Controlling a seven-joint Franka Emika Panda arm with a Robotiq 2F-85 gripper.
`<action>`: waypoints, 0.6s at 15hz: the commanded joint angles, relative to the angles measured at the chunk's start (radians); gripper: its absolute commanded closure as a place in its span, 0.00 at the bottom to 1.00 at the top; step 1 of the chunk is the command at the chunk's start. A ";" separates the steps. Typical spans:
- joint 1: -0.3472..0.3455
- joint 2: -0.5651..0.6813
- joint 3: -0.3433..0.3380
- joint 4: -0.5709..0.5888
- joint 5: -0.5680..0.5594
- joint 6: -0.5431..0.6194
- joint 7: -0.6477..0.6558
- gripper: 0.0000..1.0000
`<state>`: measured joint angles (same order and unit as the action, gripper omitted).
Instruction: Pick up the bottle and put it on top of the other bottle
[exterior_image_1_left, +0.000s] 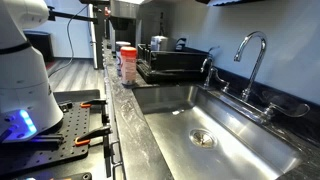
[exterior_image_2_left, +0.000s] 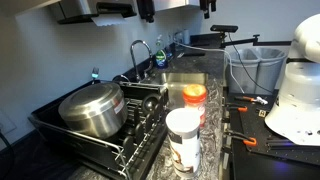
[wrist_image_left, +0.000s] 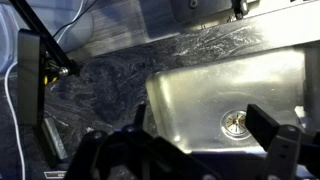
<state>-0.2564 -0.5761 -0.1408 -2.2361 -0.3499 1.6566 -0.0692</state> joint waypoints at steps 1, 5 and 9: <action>0.023 0.000 -0.016 0.004 -0.008 -0.007 0.008 0.00; 0.029 0.002 -0.018 0.003 -0.005 -0.004 0.001 0.00; 0.092 -0.013 -0.017 -0.013 0.036 0.011 -0.060 0.00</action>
<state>-0.2139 -0.5757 -0.1544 -2.2377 -0.3392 1.6575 -0.0872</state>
